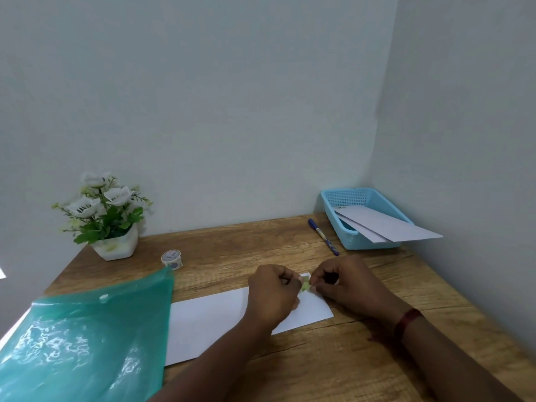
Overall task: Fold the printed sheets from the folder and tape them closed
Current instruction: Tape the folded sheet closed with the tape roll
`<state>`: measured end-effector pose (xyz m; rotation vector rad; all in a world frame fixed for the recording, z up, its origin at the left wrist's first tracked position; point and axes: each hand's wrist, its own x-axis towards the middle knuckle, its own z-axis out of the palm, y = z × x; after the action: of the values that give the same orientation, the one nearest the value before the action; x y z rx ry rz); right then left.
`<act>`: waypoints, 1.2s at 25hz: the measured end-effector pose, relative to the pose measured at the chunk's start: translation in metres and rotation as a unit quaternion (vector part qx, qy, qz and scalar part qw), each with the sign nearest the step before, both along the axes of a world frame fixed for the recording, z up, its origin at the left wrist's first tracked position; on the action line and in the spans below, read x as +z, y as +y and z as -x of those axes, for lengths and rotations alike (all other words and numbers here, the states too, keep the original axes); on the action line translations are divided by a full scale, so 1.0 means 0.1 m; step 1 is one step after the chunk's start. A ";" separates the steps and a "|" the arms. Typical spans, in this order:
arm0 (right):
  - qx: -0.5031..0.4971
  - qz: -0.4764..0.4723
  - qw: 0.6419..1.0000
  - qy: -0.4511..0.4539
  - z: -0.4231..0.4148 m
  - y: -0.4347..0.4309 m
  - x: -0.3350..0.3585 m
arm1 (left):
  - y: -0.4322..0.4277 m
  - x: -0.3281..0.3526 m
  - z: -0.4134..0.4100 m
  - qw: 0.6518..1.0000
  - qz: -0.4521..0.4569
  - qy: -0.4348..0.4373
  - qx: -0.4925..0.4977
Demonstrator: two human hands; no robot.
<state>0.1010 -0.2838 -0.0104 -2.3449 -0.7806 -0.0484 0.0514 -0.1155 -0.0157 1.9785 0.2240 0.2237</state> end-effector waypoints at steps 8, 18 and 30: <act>-0.012 0.032 0.996 -0.078 -0.05 -0.03 -0.07 | 0.04 0.03 -0.19 0.986 -0.160 -0.026 -0.035; -0.014 0.065 0.990 -0.128 -0.12 0.00 -0.15 | 0.06 -0.09 -0.25 0.979 -0.194 -0.057 -0.003; -0.018 0.062 0.989 -0.133 -0.19 0.03 -0.20 | 0.06 -0.14 -0.25 0.973 -0.219 -0.068 0.000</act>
<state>0.1201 -0.2810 -0.0306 -2.5028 -0.8917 -0.3442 0.0764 -0.1091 -0.0294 2.3882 0.0887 0.4365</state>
